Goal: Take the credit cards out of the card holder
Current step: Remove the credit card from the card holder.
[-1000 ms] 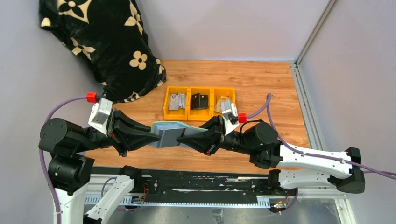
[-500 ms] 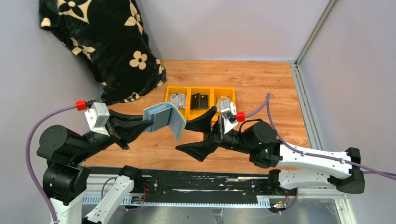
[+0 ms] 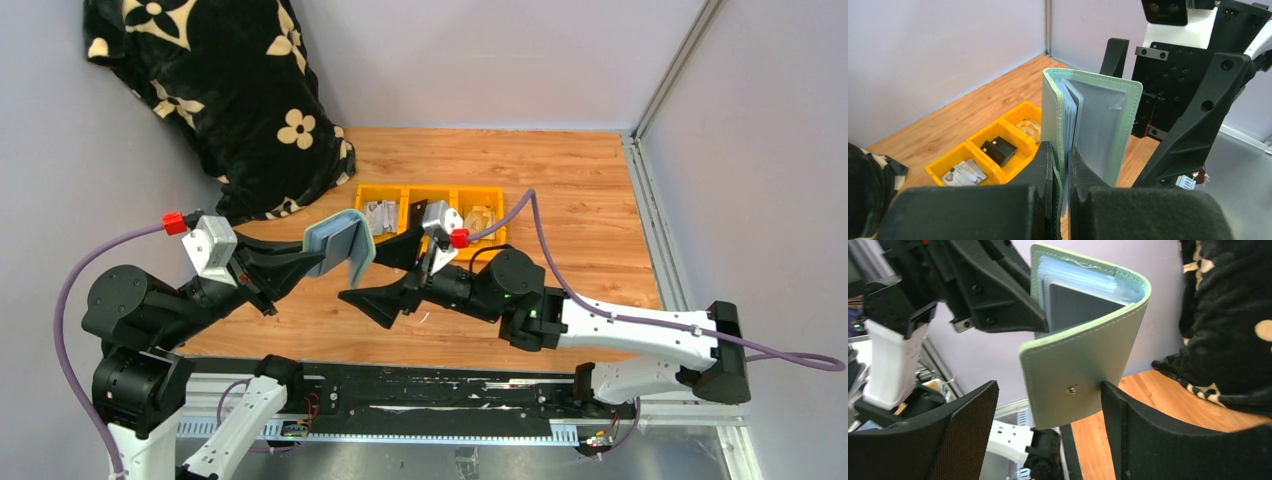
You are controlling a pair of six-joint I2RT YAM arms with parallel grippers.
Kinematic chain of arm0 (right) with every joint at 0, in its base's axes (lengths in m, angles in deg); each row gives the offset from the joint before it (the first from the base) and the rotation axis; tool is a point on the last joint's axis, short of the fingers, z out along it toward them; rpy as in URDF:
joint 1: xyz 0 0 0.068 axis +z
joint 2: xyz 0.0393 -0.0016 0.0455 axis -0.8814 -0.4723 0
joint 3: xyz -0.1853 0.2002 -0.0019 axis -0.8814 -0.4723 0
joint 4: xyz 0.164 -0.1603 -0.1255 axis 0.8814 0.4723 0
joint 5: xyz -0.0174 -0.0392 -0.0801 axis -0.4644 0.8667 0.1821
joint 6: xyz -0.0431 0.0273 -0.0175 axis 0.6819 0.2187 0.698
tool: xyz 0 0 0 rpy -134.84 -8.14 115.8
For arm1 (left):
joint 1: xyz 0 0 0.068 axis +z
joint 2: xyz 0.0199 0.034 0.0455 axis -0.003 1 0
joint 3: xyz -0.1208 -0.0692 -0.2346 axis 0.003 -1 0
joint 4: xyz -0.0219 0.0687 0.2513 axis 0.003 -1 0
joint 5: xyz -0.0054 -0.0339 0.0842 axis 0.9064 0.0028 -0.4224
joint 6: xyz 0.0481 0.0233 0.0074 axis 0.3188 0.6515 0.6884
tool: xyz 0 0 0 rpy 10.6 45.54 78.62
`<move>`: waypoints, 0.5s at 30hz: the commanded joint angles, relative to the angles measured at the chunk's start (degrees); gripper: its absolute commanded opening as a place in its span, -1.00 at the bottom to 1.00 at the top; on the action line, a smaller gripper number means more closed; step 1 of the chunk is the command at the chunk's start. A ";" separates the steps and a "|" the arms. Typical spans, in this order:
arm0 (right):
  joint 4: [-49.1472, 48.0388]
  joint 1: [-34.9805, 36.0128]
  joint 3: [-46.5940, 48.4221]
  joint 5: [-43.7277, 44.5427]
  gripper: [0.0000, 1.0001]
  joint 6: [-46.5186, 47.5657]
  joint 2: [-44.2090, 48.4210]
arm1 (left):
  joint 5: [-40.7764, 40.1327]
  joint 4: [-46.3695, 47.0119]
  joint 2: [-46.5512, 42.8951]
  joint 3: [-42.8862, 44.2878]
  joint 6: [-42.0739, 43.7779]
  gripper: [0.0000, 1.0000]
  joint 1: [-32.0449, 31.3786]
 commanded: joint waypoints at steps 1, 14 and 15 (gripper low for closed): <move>-0.11 1.50 5.32 7.18 0.57 4.16 -3.93 | 1.07 2.46 -1.04 -0.77 -4.29 -1.00 -0.08; -5.98 9.81 11.54 32.66 0.59 22.95 -13.07 | 1.47 6.56 -3.68 -4.29 -13.07 -1.00 -0.08; -6.90 10.18 11.87 34.01 0.59 23.89 -13.69 | 1.59 6.53 -3.77 -4.39 -13.15 -1.00 -0.09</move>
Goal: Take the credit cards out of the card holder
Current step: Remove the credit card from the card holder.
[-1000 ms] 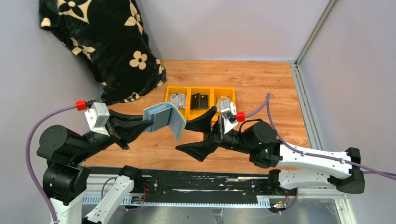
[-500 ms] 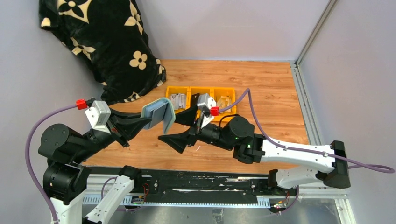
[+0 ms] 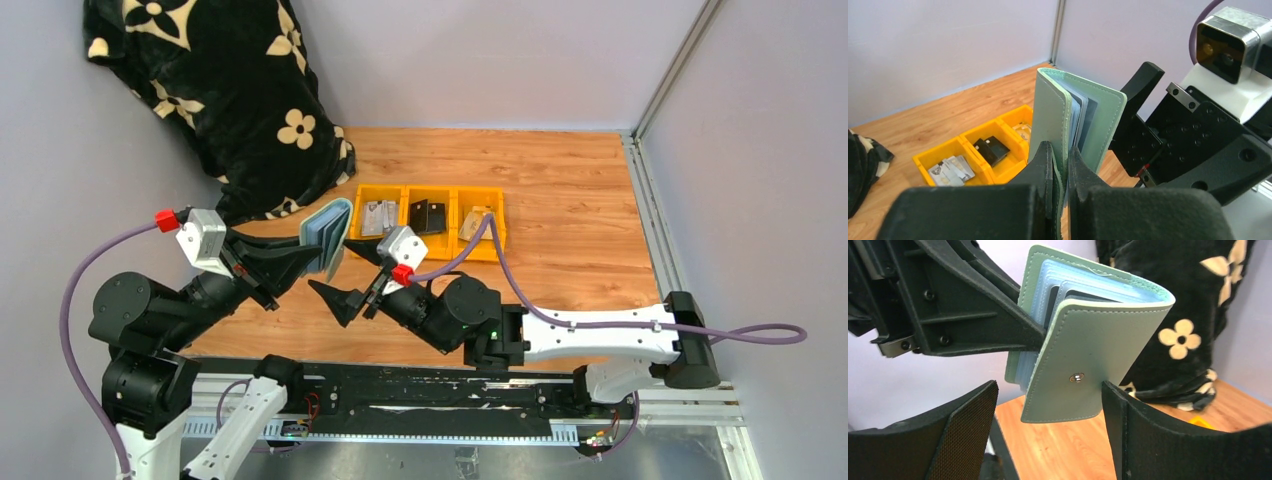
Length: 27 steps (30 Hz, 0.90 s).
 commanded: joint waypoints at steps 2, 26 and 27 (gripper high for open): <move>-7.13 1.86 3.43 12.41 0.59 8.74 -3.45 | 6.29 2.24 -1.81 -0.14 -3.98 -1.00 -0.53; -13.79 2.07 -5.39 17.27 0.53 4.62 3.08 | 2.32 1.32 -2.21 2.20 -0.08 -1.00 -0.53; -14.02 2.07 -5.79 16.86 0.56 4.12 3.35 | 2.11 1.22 -2.16 2.45 0.11 -1.00 -0.53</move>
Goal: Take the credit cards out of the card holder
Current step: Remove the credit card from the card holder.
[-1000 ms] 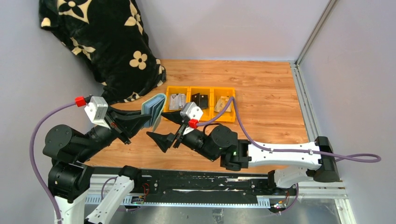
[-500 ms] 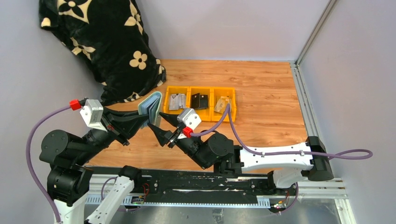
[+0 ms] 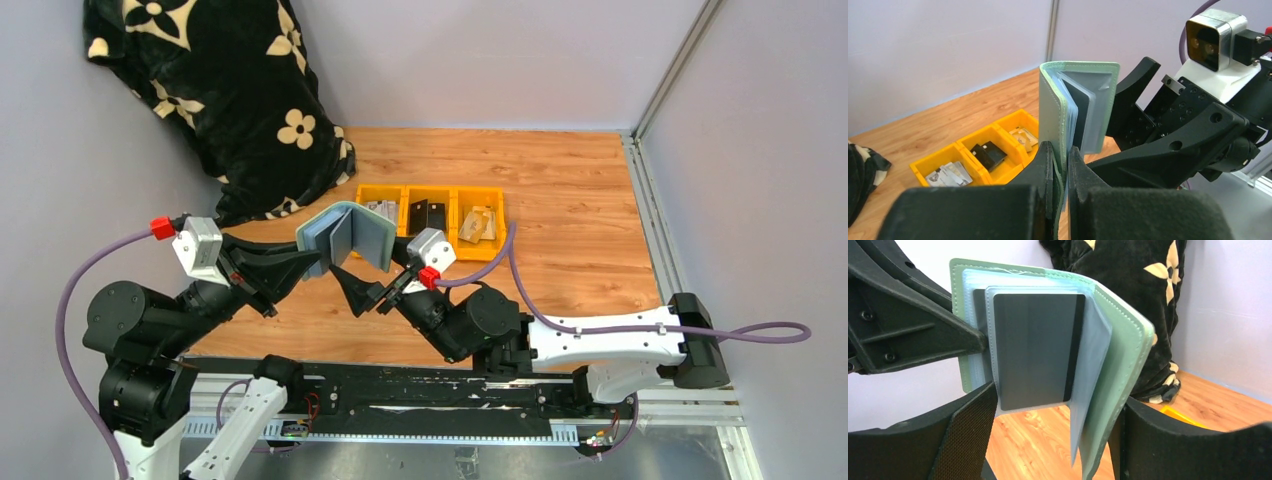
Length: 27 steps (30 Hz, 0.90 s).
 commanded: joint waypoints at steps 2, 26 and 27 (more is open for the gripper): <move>-4.16 -0.68 -2.44 2.27 0.57 -2.06 2.64 | 1.62 0.25 -0.95 2.55 0.44 -1.00 -0.41; -10.64 -0.73 -9.14 -9.89 0.66 -3.43 7.61 | 2.91 -0.61 -0.24 4.05 1.55 -1.00 -0.41; -9.91 -0.71 -8.80 -9.37 0.66 -3.63 7.53 | 2.91 -0.70 -0.15 4.11 1.56 -1.00 -0.42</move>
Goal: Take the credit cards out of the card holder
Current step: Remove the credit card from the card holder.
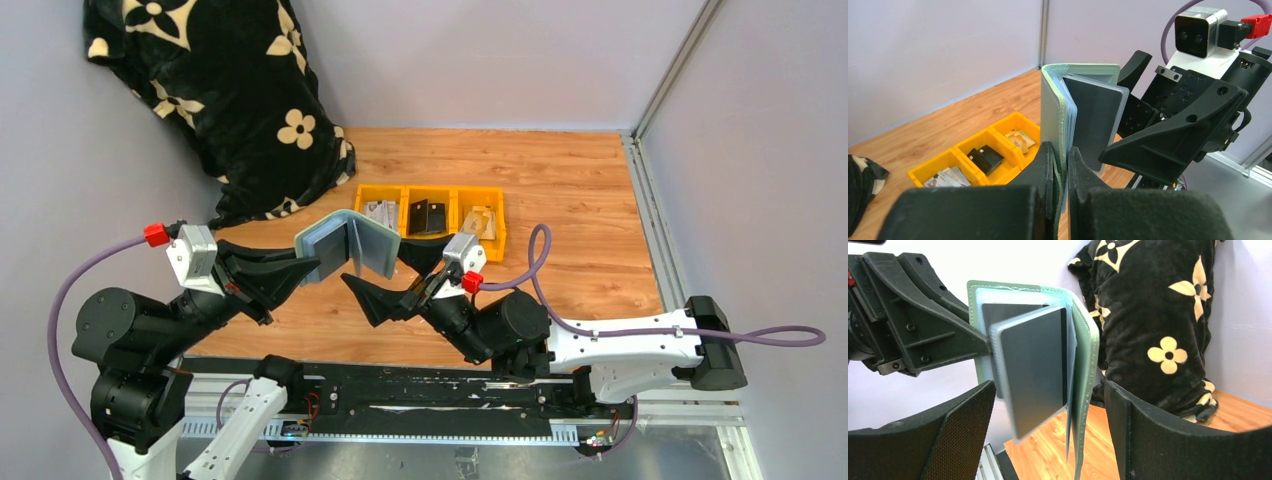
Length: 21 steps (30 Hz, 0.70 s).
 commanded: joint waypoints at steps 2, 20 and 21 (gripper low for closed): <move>-1.10 -0.43 -0.39 -1.71 0.67 -0.42 1.43 | 1.22 0.90 0.02 2.06 0.35 -1.00 -0.39; 5.50 -6.19 -5.43 -20.37 -0.65 -12.38 10.88 | 14.95 1.61 1.49 2.51 -2.77 -1.00 -0.40; 6.15 -6.88 -5.30 -23.85 -0.55 -13.19 11.08 | 16.69 2.15 1.66 2.31 -3.39 -1.00 -0.40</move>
